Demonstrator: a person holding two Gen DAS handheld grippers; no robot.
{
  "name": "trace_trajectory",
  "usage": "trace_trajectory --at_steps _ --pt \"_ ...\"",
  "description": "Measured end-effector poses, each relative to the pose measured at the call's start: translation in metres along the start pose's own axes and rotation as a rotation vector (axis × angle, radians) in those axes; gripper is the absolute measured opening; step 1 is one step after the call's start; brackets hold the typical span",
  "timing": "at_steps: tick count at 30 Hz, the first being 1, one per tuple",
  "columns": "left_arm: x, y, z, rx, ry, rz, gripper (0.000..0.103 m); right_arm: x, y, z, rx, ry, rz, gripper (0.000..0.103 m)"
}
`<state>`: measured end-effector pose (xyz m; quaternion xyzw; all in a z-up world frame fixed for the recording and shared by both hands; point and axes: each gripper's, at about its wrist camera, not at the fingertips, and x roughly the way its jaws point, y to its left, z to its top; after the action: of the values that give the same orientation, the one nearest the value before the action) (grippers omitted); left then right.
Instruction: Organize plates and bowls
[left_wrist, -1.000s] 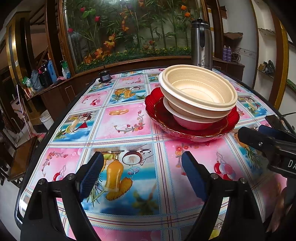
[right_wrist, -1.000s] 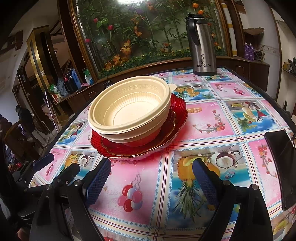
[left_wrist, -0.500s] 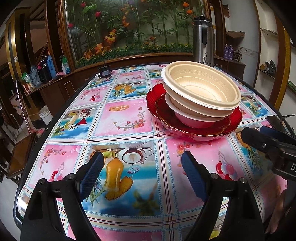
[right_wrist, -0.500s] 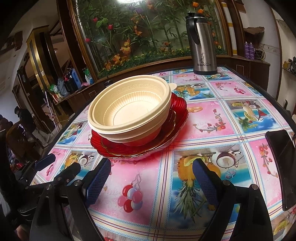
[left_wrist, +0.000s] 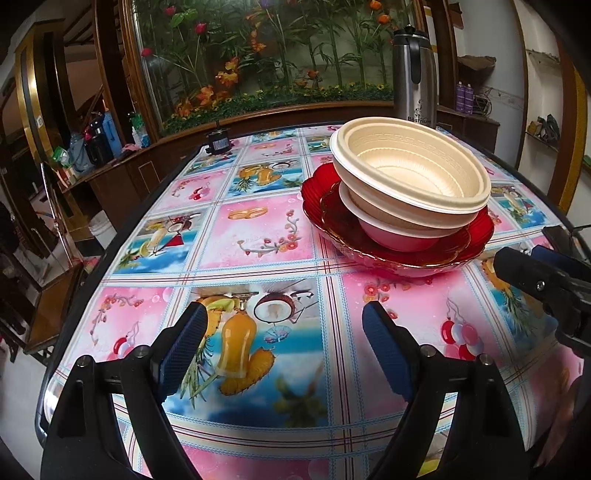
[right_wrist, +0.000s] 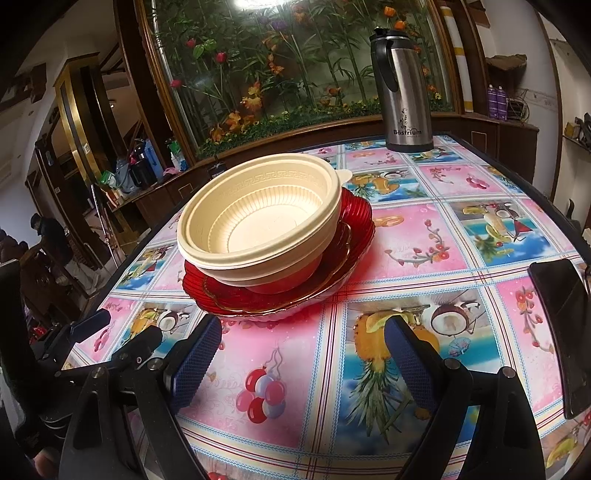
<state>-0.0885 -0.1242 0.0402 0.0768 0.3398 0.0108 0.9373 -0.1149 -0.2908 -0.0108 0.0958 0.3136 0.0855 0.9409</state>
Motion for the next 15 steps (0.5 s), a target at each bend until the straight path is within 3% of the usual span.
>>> trace_trajectory --at_steps 15 --pt "-0.0003 0.0022 0.0006 -0.002 0.006 0.01 0.087 -0.0017 -0.0003 -0.0002 0.002 -0.013 -0.007 0.091"
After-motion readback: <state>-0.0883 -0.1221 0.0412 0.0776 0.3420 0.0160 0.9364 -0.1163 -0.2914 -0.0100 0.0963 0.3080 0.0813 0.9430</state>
